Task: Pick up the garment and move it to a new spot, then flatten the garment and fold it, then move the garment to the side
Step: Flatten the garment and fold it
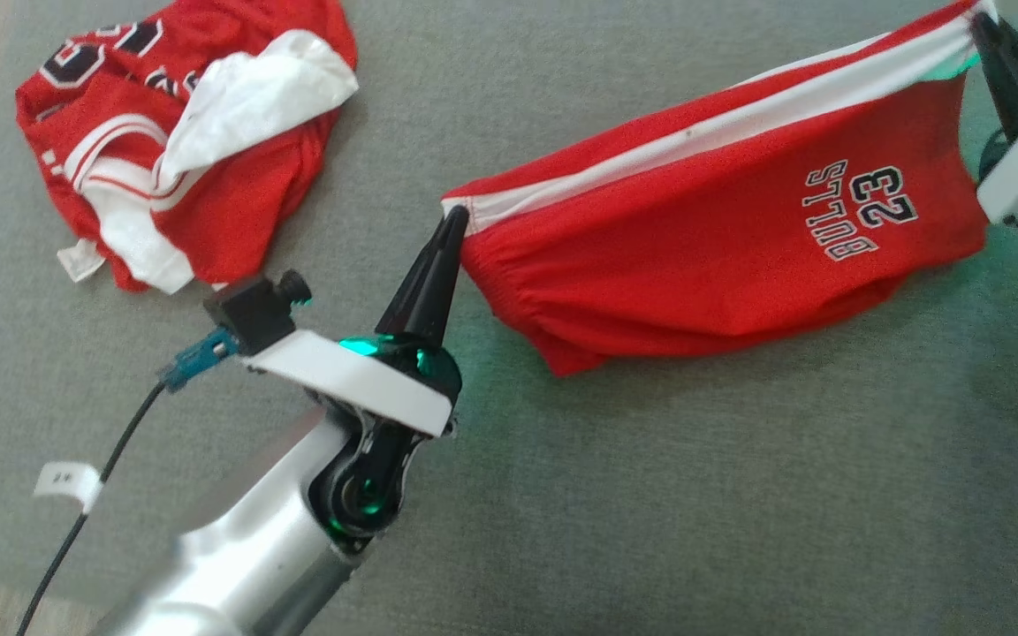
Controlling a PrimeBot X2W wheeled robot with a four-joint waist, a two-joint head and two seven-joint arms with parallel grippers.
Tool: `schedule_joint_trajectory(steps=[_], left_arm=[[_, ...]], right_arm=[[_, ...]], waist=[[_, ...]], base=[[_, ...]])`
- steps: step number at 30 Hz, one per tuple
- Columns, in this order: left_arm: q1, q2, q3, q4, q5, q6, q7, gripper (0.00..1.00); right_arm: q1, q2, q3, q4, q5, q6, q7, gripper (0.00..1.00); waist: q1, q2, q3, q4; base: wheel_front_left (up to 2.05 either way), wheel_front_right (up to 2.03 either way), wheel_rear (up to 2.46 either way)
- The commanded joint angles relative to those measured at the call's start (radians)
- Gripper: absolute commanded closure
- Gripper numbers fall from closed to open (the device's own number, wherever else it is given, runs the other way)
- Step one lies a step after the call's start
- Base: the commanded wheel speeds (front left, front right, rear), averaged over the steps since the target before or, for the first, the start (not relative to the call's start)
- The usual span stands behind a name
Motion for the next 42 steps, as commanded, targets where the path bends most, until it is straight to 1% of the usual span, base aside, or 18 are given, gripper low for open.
schedule_joint_trajectory(steps=[1, 2, 3, 4, 5, 6, 7, 8, 9, 10, 14, 16, 18, 20, 25, 30, 35, 42], left_arm=[[-0.043, 0.014, 0.023, -0.015, -0.008, 0.001, -0.012, 1.0], [-0.053, 0.011, 0.017, -0.008, -0.012, 0.001, -0.013, 1.0], [-0.061, 0.007, 0.013, 0.0, -0.02, 0.001, -0.014, 0.96], [-0.069, 0.004, 0.009, 0.007, -0.025, 0.001, -0.015, 0.8], [-0.076, 0.002, 0.005, 0.013, -0.028, 0.001, -0.016, 0.8], [-0.08, 0.001, 0.002, 0.018, -0.032, 0.001, -0.016, 0.79], [-0.084, 0.0, 0.0, 0.024, -0.036, 0.001, -0.017, 0.66], [-0.086, -0.001, -0.001, 0.029, -0.039, 0.001, -0.018, 0.27], [-0.088, -0.001, -0.001, 0.033, -0.043, 0.001, -0.018, 0.11], [-0.087, -0.003, 0.001, 0.035, -0.048, 0.001, -0.019, 0.0], [-0.065, 0.005, 0.032, 0.044, -0.021, 0.001, -0.021, 0.0], [-0.04, 0.01, 0.076, 0.057, 0.049, 0.001, -0.021, 0.0], [-0.004, 0.009, 0.141, 0.074, 0.176, 0.001, -0.021, 0.0], [0.041, -0.002, 0.238, 0.091, 0.354, 0.013, -0.021, 0.0], [0.192, -0.085, 0.469, -0.024, 0.791, 0.138, -0.021, 0.0], [0.334, -0.166, 0.57, -0.159, 1.045, 0.197, -0.021, 0.0], [0.422, -0.205, 0.582, -0.223, 1.16, 0.201, -0.021, 0.0], [0.463, -0.224, 0.573, -0.222, 1.194, 0.182, -0.021, 0.0]], right_arm=[[-0.033, -0.013, 0.021, -0.003, -0.009, 0.007, -0.007, 1.0], [-0.052, -0.01, 0.037, 0.022, -0.01, 0.007, -0.01, 1.0], [-0.07, -0.006, 0.051, 0.046, -0.009, 0.007, -0.014, 1.0], [-0.085, -0.001, 0.065, 0.068, -0.007, 0.007, -0.018, 1.0], [-0.098, 0.003, 0.077, 0.088, -0.006, 0.007, -0.024, 0.98], [-0.11, 0.008, 0.089, 0.107, -0.003, 0.007, -0.031, 0.89], [-0.12, 0.011, 0.1, 0.124, 0.001, 0.007, -0.038, 0.67], [-0.128, 0.014, 0.11, 0.139, 0.006, 0.007, -0.047, 0.22], [-0.135, 0.016, 0.117, 0.154, 0.011, 0.007, -0.059, 0.0], [-0.138, 0.017, 0.124, 0.164, 0.017, 0.007, -0.073, 0.0], [-0.111, 0.012, 0.145, 0.177, 0.055, 0.007, -0.144, 0.0], [-0.077, 0.003, 0.153, 0.168, 0.071, 0.007, -0.178, 0.0], [-0.033, -0.01, 0.157, 0.152, 0.084, 0.007, -0.21, 0.0], [0.016, -0.02, 0.156, 0.136, 0.087, 0.007, -0.241, 0.0], [0.123, -0.032, 0.121, 0.12, 0.057, 0.007, -0.282, 0.0], [0.154, -0.021, 0.052, 0.161, -0.013, 0.007, -0.281, 0.0], [0.125, 0.005, -0.013, 0.242, -0.102, 0.007, -0.243, 0.0], [0.08, 0.023, -0.073, 0.387, -0.176, 0.007, -0.194, 0.0]], waist=[[-0.0003, 0.0, 0.031, 0.028], [-0.0003, 0.0, 0.037, 0.032], [-0.0003, 0.0, 0.041, 0.034], [-0.0003, 0.0, 0.045, 0.036], [-0.0003, 0.0, 0.048, 0.037], [-0.0003, 0.0, 0.05, 0.038], [-0.0003, 0.0, 0.052, 0.038], [-0.0003, 0.0, 0.053, 0.037], [-0.0003, 0.0, 0.053, 0.036], [-0.0003, 0.0, 0.051, 0.034], [-0.0003, 0.0, 0.027, 0.024], [-0.0003, 0.0, 0.009, 0.015], [-0.0003, 0.0, -0.01, 0.008], [-0.0003, 0.0, -0.029, 0.001], [-0.0003, 0.0, -0.058, 0.004], [-0.0003, 0.0, -0.067, 0.04], [-0.0003, 0.0, -0.068, 0.098], [-0.0003, 0.0, -0.074, 0.158]], base=[[0.0, 0.0, 0.0], [0.0, 0.0, 0.0], [0.0, 0.0, 0.0], [0.0, 0.0, 0.0], [0.0, 0.0, 0.0], [0.0, 0.0, 0.0], [0.0, 0.0, 0.0], [0.0, 0.0, 0.0], [0.0, 0.0, 0.0], [0.0, 0.0, 0.0], [0.0, 0.0, 0.0], [0.0, 0.0, 0.0], [0.0, 0.0, 0.0], [0.0, 0.0, 0.0], [0.0, 0.0, 0.0], [0.0, 0.0, 0.0], [0.0, 0.0, 0.0], [0.0, 0.0, 0.0]])
